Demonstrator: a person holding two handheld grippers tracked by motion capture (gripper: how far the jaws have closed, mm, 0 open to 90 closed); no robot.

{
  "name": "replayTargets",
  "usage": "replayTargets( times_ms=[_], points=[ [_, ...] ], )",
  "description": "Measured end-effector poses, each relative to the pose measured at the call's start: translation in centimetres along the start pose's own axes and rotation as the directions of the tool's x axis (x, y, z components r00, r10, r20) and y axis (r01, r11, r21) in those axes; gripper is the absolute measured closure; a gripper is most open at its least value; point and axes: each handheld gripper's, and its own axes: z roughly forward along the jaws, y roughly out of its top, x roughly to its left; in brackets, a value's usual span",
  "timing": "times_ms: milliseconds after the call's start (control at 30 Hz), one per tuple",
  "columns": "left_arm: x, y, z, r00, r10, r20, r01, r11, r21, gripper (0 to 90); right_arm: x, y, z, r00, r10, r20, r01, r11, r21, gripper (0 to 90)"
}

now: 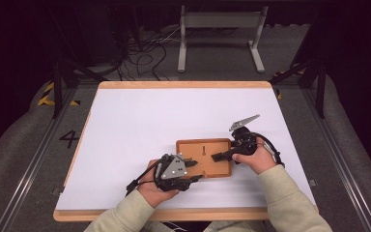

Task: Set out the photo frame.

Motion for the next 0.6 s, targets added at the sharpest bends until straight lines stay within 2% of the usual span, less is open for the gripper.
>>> replayTargets(
  times_ms=[100,133,200,233,267,333,400,500,600],
  points=[
    [0.3,-0.2,-0.7,0.9997,-0.022,-0.009,0.022,0.9998,-0.003,49.4,0.4,0.0,-0.3,0.9995,-0.033,0.005,0.033,0.999,0.006,40.2],
    [0.7,-0.4,-1.4,0.9990,-0.040,-0.021,0.040,0.9991,-0.017,49.0,0.5,0.0,-0.4,0.9984,-0.055,0.010,0.055,0.998,0.010,40.6],
    [1.0,-0.7,-1.9,0.9972,-0.057,-0.048,0.056,0.9980,-0.031,48.7,0.9,0.0,-0.6,0.9959,-0.088,0.023,0.087,0.996,0.017,40.9],
    [1.0,-0.7,-1.9,0.9972,-0.057,-0.048,0.056,0.9980,-0.031,48.4,1.1,0.0,-0.7,0.9936,-0.109,0.029,0.109,0.994,0.020,41.2],
    [1.2,-0.8,-2.2,0.9955,-0.065,-0.069,0.063,0.9973,-0.039,47.7,1.4,0.0,-0.8,0.9906,-0.131,0.037,0.130,0.991,0.024,41.6],
    [1.6,-0.9,-2.6,0.9922,-0.086,-0.089,0.082,0.9953,-0.052,47.4,1.5,0.0,-0.9,0.9882,-0.147,0.041,0.146,0.989,0.028,42.0],
    [2.0,-1.1,-3.1,0.9910,-0.097,-0.092,0.091,0.9936,-0.067,47.8,2.0,-0.1,-1.2,0.9804,-0.189,0.057,0.186,0.982,0.041,42.9],
    [2.2,-1.3,-3.8,0.9887,-0.117,-0.093,0.109,0.9902,-0.087,48.0,2.5,-0.3,-1.4,0.9728,-0.221,0.070,0.217,0.974,0.061,44.0],
    [2.6,-1.6,-4.6,0.9861,-0.131,-0.102,0.120,0.9873,-0.104,46.8,3.1,-0.4,-1.7,0.9584,-0.274,0.082,0.268,0.961,0.072,45.6]
  ],
)
